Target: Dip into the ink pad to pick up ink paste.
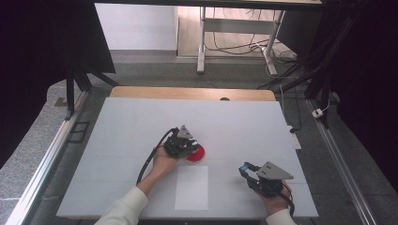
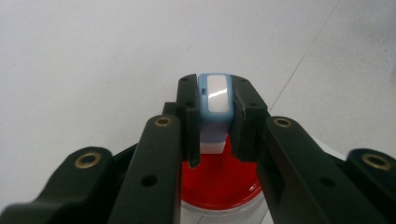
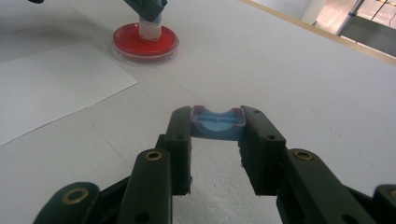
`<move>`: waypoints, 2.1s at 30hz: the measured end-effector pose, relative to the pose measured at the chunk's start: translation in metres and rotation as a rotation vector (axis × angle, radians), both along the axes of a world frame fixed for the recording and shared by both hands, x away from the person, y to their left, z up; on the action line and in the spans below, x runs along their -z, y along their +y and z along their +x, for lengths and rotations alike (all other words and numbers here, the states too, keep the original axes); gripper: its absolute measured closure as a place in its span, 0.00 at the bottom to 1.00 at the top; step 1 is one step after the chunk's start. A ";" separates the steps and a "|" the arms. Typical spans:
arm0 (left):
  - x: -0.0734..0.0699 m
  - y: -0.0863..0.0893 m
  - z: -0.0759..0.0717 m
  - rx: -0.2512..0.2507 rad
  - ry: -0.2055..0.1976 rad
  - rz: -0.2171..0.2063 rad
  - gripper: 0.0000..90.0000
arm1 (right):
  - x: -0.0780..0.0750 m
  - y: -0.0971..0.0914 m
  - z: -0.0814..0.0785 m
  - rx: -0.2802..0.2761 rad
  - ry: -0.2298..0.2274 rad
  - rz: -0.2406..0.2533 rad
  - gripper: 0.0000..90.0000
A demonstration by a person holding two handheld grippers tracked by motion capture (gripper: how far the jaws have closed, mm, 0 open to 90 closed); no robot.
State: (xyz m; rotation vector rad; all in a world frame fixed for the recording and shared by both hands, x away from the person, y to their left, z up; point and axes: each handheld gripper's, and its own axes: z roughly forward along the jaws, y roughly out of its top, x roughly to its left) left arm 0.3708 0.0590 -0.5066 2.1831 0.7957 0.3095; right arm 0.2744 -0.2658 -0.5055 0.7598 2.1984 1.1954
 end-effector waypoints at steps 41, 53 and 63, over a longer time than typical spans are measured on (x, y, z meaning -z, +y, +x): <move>-0.022 0.001 -0.011 0.018 -0.037 -0.041 0.84 | -0.001 0.000 0.000 0.000 -0.005 0.001 0.72; -0.015 0.006 -0.005 -0.004 -0.021 -0.017 0.84 | -0.001 -0.001 0.000 0.003 -0.005 0.004 0.72; -0.010 0.007 -0.002 -0.012 -0.005 0.001 0.84 | -0.001 -0.003 -0.001 0.008 -0.008 0.006 0.72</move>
